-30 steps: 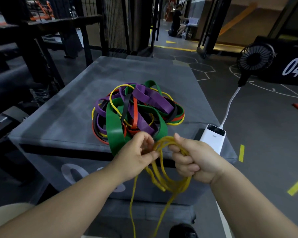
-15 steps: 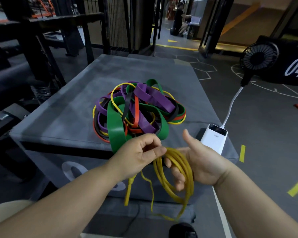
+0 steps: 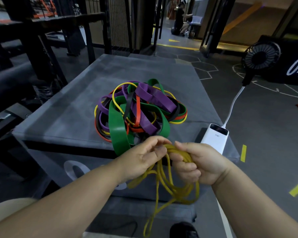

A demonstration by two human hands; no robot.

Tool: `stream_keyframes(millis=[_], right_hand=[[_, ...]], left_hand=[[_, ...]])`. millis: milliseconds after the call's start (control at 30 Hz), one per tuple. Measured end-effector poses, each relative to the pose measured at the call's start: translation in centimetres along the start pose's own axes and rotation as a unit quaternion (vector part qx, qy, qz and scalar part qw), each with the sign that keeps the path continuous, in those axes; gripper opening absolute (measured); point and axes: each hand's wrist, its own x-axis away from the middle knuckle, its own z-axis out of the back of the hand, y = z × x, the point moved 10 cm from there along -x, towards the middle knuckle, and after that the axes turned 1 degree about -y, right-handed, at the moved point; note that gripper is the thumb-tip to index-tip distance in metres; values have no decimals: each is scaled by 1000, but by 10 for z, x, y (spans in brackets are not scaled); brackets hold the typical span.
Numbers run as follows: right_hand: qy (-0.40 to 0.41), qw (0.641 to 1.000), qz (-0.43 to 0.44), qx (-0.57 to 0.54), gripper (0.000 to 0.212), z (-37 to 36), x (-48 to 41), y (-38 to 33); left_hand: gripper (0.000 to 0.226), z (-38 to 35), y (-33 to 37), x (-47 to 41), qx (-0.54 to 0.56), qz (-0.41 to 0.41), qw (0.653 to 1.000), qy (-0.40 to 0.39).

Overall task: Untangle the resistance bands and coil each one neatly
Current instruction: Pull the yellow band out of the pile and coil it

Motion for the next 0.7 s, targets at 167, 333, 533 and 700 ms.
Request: stream_keyframes(millis=[167, 333, 533, 700], right_hand=[[47, 997, 51, -33, 44, 15, 3, -16], [176, 980, 83, -53, 52, 35, 11, -24], [114, 985, 95, -86, 43, 37, 13, -29], [-17, 980, 121, -155, 25, 33, 18, -40]], left_hand=[[33, -12, 1, 2, 39, 23, 998, -42], [29, -12, -1, 2, 86, 43, 994, -44], [15, -19, -22, 6, 127, 133, 981, -64], [15, 8, -23, 1, 126, 114, 983, 67]])
